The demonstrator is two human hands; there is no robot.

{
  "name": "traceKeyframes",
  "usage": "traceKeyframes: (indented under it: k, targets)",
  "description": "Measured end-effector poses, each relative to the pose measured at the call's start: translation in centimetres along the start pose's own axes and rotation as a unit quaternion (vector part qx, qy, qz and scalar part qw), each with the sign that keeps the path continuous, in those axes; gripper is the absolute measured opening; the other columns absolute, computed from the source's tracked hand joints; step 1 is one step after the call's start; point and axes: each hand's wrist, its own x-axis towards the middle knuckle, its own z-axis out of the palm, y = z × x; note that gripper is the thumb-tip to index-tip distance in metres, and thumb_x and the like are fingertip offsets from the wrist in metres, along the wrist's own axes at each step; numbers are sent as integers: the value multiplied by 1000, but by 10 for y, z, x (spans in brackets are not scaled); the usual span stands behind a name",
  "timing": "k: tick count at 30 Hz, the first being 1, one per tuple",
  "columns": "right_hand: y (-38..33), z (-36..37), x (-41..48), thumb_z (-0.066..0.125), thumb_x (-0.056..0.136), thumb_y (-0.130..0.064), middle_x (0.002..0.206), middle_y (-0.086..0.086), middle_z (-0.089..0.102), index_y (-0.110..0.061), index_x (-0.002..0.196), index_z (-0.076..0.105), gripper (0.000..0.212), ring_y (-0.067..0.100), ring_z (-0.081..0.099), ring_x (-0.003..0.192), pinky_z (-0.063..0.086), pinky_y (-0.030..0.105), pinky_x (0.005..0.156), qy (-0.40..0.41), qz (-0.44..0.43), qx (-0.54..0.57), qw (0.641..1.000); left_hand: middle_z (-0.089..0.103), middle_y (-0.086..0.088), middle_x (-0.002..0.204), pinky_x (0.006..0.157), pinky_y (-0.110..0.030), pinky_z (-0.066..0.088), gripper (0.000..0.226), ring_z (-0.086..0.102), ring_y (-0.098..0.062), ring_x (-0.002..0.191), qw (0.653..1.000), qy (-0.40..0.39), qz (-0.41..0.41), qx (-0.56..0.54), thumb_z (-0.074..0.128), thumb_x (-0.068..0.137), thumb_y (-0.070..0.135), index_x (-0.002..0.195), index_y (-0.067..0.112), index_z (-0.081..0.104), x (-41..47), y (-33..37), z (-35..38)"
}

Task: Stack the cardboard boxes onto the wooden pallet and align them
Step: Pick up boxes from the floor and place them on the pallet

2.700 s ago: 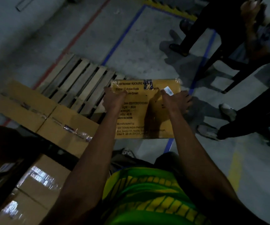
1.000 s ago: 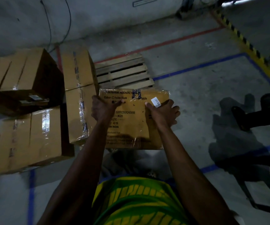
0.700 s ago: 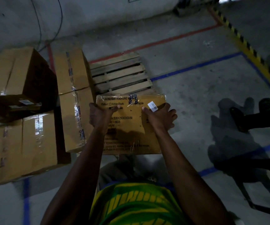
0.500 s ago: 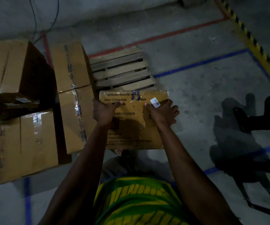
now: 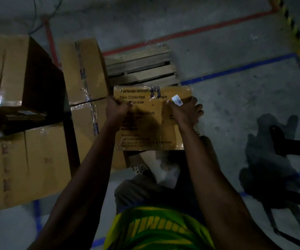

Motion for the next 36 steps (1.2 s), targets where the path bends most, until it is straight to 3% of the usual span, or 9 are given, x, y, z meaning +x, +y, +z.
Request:
traceKeyframes:
  k: [5, 8, 10, 13, 17, 22, 28, 32, 36]
  targets:
    - [-16, 47, 62, 74, 75, -65, 154, 19, 36, -13, 152, 33, 101, 37, 32, 142, 35, 46, 113, -18, -18, -1, 1000, 72, -5, 116, 80, -51, 62, 73, 73, -24, 102, 998, 20, -53, -22, 87, 68, 45, 125, 13, 54, 56, -16, 7]
    - [-17, 77, 99, 70, 79, -66, 141, 17, 48, -11, 143, 41, 90, 35, 44, 131, 39, 39, 99, -33, -27, 0, 999, 72, -7, 116, 87, -55, 59, 79, 71, -27, 104, 992, 78, -83, -44, 87, 67, 61, 122, 11, 59, 83, -17, 20]
    - [-23, 96, 117, 70, 80, -65, 134, 14, 53, -11, 136, 46, 82, 31, 50, 123, 36, 33, 84, -24, -64, -10, 998, 72, -3, 106, 86, -41, 58, 64, 69, -20, 98, 987, 130, -96, -21, 77, 74, 69, 108, 16, 67, 100, -9, 25]
    - [-40, 119, 135, 65, 81, -69, 132, 14, 54, -12, 132, 46, 78, 29, 50, 120, 32, 31, 81, -20, -117, -25, 993, 68, 7, 94, 69, -24, 49, 51, 64, -11, 90, 969, 208, -134, -25, 66, 82, 71, 98, 22, 69, 132, -4, 27]
    - [-62, 127, 149, 60, 78, -77, 135, 12, 52, -15, 135, 44, 86, 29, 48, 123, 41, 38, 84, -9, -128, -39, 991, 67, -5, 120, 95, -33, 48, 78, 62, -22, 110, 953, 254, -166, -5, 61, 81, 77, 124, 13, 69, 160, 8, 21]
    - [-64, 120, 153, 58, 78, -78, 133, 10, 53, -15, 134, 45, 85, 28, 51, 121, 43, 35, 85, 12, -146, -6, 989, 66, -8, 125, 95, -33, 45, 69, 61, -27, 117, 928, 337, -152, 45, 62, 82, 71, 119, 13, 68, 170, 19, 20]
    - [-35, 141, 159, 54, 88, -71, 146, 17, 44, -14, 145, 33, 84, 36, 44, 131, 45, 45, 100, -47, -64, -14, 997, 66, -8, 123, 87, -34, 40, 58, 60, -30, 117, 937, 275, -162, 142, 56, 88, 66, 117, 16, 65, 165, 6, 32]
    - [-19, 150, 164, 52, 91, -70, 158, 18, 30, -9, 155, 20, 94, 35, 32, 143, 33, 46, 111, -87, 22, -20, 996, 61, -7, 105, 80, -35, 39, 46, 59, -28, 99, 953, 204, -175, 142, 56, 90, 57, 104, 13, 55, 157, -22, 37]
    - [-19, 150, 170, 51, 88, -74, 156, 15, 38, -10, 157, 21, 99, 33, 41, 140, 35, 43, 110, -114, 54, 11, 992, 64, -2, 117, 88, -40, 52, 69, 62, -24, 103, 957, 187, -219, 38, 64, 78, 59, 126, 11, 57, 157, -37, 34]
